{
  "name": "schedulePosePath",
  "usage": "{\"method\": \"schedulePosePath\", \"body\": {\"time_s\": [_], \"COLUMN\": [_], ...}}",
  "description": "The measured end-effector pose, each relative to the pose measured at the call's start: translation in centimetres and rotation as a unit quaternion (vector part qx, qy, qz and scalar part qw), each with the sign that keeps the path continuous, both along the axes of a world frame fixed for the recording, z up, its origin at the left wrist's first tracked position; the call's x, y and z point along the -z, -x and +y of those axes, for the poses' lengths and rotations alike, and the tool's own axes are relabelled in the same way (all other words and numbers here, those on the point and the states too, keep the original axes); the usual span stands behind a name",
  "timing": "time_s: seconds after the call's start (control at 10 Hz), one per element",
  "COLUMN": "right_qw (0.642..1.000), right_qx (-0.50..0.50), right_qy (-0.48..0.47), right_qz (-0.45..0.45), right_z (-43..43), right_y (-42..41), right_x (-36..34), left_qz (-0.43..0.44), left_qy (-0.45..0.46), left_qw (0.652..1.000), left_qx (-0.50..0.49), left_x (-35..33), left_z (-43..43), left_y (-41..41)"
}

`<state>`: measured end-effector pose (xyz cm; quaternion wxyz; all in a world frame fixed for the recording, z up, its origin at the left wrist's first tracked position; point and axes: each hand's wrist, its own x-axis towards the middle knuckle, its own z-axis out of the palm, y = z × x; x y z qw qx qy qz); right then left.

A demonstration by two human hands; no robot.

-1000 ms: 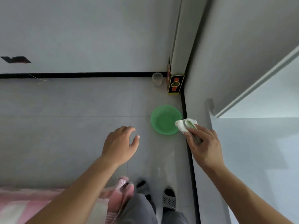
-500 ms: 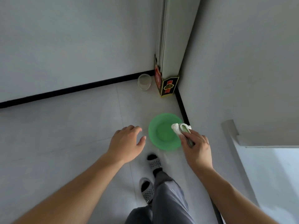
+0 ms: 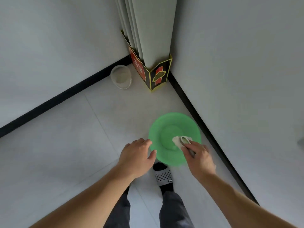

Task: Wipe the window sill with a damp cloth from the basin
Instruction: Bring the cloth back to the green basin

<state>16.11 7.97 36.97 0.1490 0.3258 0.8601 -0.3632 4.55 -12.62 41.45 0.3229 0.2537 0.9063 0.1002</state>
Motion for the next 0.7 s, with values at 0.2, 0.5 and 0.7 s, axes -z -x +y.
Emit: {"method": "schedulePosePath", "body": {"time_s": [0.2, 0.5, 0.7], "right_qw": [0.999, 0.994, 0.988], "right_qx": [0.025, 0.012, -0.012], "right_qy": [-0.025, -0.095, -0.121], "right_qz": [0.000, 0.057, 0.096], "right_z": [-0.5, -1.8, -1.4], "right_y": [1.8, 1.5, 1.9], "right_x": [11.8, 29.9, 34.4], "left_qz": [0.016, 0.024, 0.016], "left_qy": [0.001, 0.004, 0.007], "left_qw": [0.995, 0.986, 0.983], "left_qx": [0.094, 0.166, 0.182], "left_x": [12.1, 26.4, 29.7], "left_z": [1.8, 1.7, 2.4], "left_y": [4.0, 4.9, 4.4]}}
